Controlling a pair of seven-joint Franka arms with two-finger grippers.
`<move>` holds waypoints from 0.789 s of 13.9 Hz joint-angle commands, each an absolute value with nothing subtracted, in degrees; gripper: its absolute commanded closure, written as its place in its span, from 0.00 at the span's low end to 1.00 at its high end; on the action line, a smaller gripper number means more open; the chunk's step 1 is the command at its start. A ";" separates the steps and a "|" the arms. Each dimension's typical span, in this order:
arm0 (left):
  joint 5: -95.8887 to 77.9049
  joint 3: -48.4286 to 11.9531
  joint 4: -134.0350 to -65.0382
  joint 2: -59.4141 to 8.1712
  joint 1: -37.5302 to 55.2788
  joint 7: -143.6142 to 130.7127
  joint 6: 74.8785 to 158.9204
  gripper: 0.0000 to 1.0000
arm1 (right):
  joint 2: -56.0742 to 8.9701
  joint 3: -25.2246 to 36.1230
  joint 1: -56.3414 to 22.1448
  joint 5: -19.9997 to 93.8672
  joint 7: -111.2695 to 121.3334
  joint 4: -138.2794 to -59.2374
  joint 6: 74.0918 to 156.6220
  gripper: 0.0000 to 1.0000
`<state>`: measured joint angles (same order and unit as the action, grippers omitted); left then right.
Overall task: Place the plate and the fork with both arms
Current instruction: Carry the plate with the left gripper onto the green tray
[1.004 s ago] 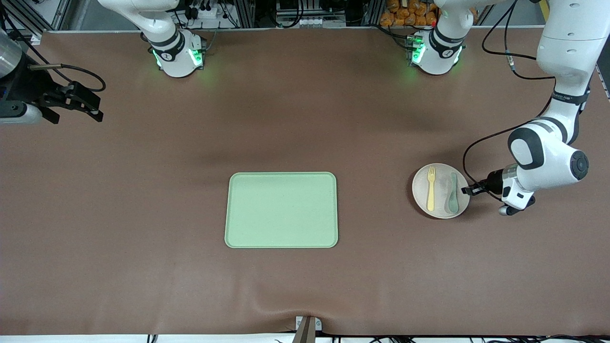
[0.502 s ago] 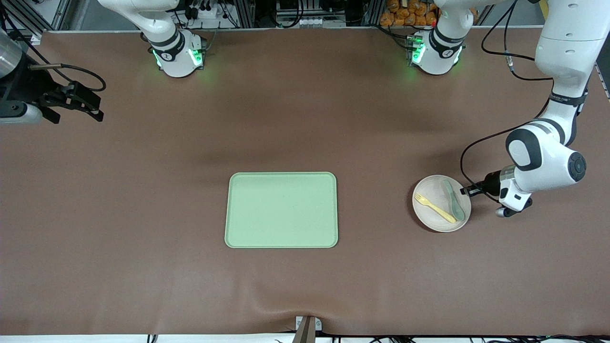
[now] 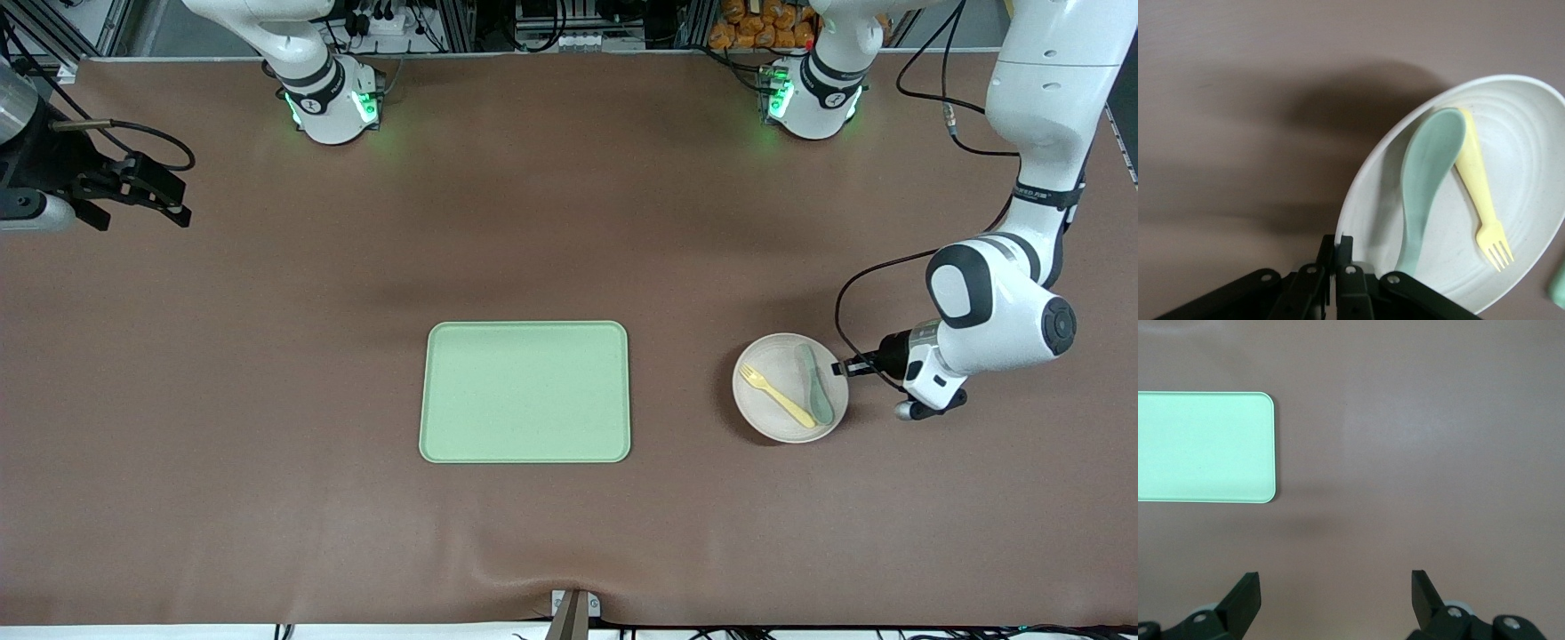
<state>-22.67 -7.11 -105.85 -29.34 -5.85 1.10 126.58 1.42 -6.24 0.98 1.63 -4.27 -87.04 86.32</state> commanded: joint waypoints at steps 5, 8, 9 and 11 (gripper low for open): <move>-22.85 -8.70 -87.21 -34.00 6.83 -6.05 117.86 1.00 | 2.73 -6.68 2.20 2.81 -3.51 -88.33 86.48 0.00; -22.94 -8.18 -77.47 -41.02 15.53 -17.27 117.95 1.00 | 2.81 -6.68 2.20 2.81 -3.52 -88.33 86.48 0.00; -22.94 -7.74 -74.56 -43.39 18.08 -20.53 118.65 1.00 | 2.81 -6.68 2.20 2.81 -3.52 -88.42 86.40 0.00; -22.68 -6.77 -71.90 -46.66 21.08 -20.84 120.92 1.00 | 2.81 -6.68 2.20 2.81 -3.52 -88.42 86.40 0.00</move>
<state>-22.67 -8.37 -78.35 -41.57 18.94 -20.14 120.53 1.43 -6.14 1.03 1.78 -4.27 -87.06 86.30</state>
